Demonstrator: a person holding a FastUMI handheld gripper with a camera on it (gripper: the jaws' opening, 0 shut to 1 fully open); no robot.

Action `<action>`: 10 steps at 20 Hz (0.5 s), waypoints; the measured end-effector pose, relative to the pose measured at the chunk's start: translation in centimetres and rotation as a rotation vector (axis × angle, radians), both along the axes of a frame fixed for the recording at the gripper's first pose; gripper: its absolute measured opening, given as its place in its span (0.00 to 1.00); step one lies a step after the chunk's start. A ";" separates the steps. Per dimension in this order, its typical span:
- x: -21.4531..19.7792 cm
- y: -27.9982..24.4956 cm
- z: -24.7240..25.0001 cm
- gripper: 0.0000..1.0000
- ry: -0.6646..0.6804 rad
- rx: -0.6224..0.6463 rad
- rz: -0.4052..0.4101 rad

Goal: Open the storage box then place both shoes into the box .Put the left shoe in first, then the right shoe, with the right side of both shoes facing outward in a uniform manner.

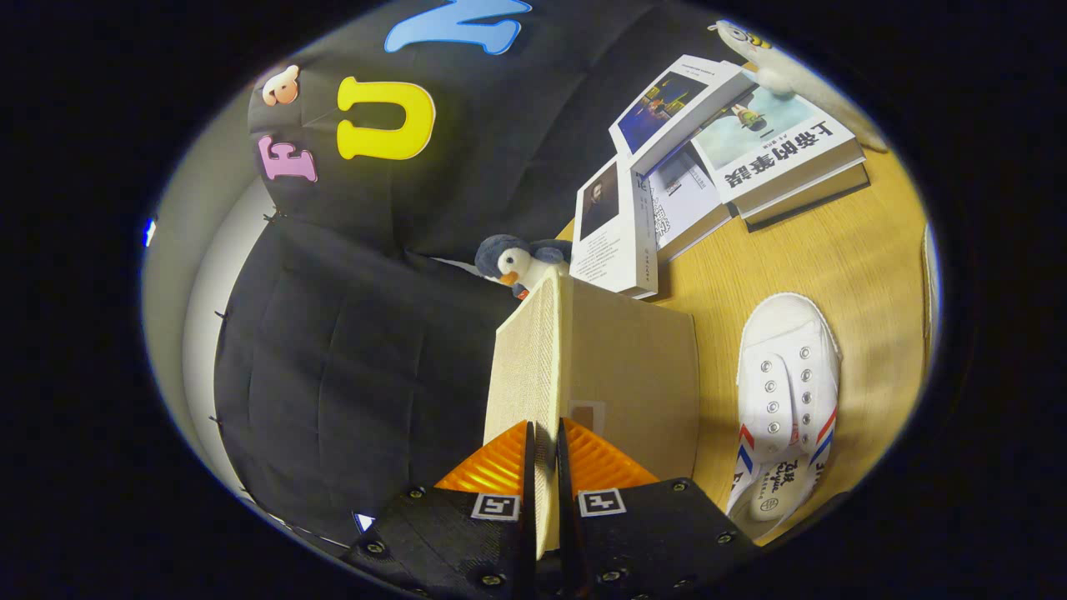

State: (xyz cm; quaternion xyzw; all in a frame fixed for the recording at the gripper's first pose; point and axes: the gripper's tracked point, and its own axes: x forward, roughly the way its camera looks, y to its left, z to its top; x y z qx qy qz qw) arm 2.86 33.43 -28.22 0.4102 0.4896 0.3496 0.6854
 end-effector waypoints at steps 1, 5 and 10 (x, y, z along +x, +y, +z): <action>-0.1 0.3 0.9 0.11 -0.011 0.005 0.007; 0.1 1.8 5.5 0.11 -0.074 0.053 0.026; 0.2 5.4 10.4 0.11 -0.166 0.082 0.074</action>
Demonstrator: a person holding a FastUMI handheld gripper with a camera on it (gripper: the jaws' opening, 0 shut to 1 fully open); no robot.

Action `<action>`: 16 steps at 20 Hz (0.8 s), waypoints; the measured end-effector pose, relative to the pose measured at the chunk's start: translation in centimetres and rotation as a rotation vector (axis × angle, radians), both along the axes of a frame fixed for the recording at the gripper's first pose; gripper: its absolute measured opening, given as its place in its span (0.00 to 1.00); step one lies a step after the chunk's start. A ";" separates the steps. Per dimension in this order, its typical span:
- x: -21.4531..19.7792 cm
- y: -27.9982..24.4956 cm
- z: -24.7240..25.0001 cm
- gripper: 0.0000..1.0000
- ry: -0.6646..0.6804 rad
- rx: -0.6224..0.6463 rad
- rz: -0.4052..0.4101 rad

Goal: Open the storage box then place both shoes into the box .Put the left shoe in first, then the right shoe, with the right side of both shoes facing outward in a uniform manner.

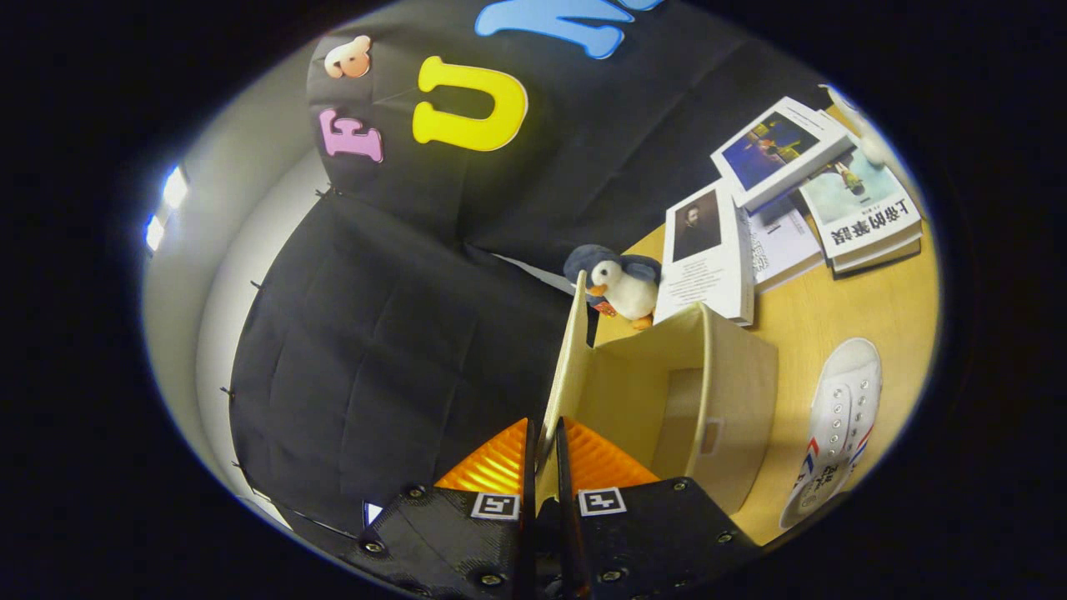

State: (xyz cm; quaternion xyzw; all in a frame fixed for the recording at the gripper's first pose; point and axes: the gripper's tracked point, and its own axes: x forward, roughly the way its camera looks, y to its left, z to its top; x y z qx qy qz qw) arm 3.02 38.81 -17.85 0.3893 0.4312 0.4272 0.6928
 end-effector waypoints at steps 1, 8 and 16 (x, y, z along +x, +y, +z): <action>-0.1 1.2 0.9 0.12 -0.012 0.005 0.013; -1.1 10.6 4.6 0.12 -0.071 0.019 0.109; -2.6 19.0 3.8 0.28 -0.098 -0.021 0.187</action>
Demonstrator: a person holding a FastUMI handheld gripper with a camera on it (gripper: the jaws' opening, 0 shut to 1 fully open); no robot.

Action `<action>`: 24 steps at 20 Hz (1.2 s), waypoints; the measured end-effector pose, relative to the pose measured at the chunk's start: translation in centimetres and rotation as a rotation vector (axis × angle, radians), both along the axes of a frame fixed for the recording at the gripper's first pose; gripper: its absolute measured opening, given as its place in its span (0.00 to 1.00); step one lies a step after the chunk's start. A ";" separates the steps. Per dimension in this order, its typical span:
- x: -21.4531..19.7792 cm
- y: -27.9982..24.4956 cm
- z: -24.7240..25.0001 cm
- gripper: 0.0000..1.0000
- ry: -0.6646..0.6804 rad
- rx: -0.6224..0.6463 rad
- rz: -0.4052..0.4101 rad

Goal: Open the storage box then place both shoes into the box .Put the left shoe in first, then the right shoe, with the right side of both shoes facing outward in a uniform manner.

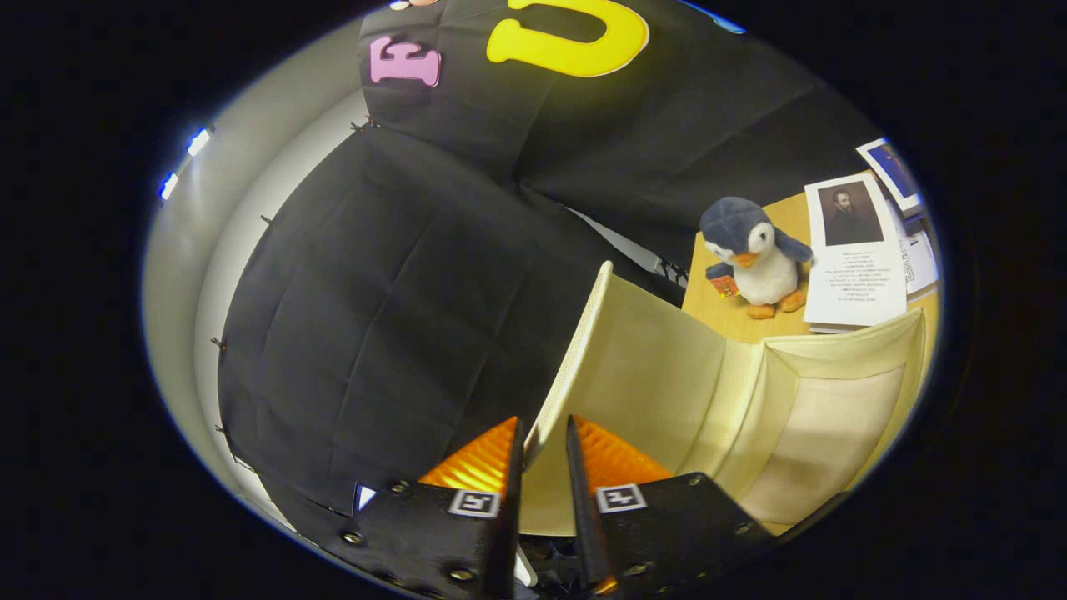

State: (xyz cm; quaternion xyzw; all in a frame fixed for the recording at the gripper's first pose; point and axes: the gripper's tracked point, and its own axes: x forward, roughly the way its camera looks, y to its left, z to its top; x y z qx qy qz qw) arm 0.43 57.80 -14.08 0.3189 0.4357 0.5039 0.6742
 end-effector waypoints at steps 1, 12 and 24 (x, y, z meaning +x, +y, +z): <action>0.1 0.1 -0.3 0.43 -0.008 -0.020 -0.007; 2.1 -6.1 -0.9 0.84 -0.112 -0.137 -0.056; 4.1 -22.3 -4.7 0.85 -0.200 -0.320 -0.231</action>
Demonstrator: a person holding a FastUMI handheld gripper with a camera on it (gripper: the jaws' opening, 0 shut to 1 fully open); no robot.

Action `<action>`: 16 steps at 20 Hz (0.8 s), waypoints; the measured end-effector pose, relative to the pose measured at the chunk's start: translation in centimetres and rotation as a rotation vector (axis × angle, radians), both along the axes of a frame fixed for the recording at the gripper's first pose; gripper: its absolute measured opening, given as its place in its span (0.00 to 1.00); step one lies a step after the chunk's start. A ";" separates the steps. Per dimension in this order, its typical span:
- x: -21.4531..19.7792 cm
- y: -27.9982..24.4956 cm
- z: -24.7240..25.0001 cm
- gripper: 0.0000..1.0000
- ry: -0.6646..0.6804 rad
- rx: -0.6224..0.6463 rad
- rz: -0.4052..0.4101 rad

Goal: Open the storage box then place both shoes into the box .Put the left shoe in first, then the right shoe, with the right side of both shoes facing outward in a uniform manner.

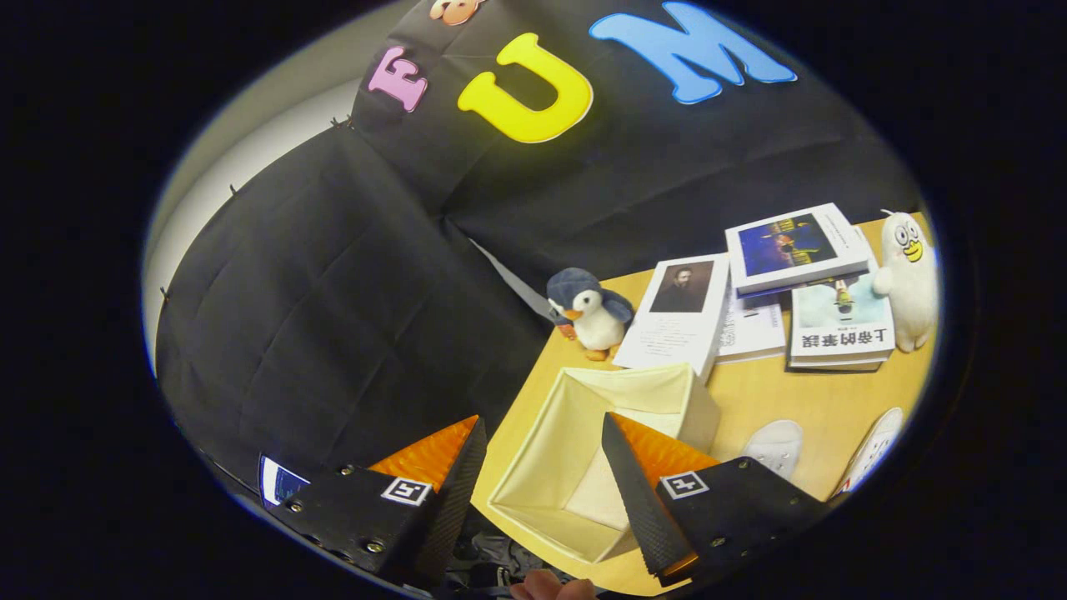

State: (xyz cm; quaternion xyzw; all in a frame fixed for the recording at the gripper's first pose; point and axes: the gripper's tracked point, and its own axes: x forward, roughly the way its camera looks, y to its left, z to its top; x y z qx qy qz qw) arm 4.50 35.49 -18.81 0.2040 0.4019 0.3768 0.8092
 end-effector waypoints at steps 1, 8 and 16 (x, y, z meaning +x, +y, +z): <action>0.2 -1.5 -0.8 0.84 -0.010 -0.032 -0.015; -0.7 -9.6 -6.7 0.85 0.015 -0.188 -0.100; -2.5 -15.5 -13.8 0.85 0.089 -0.348 -0.129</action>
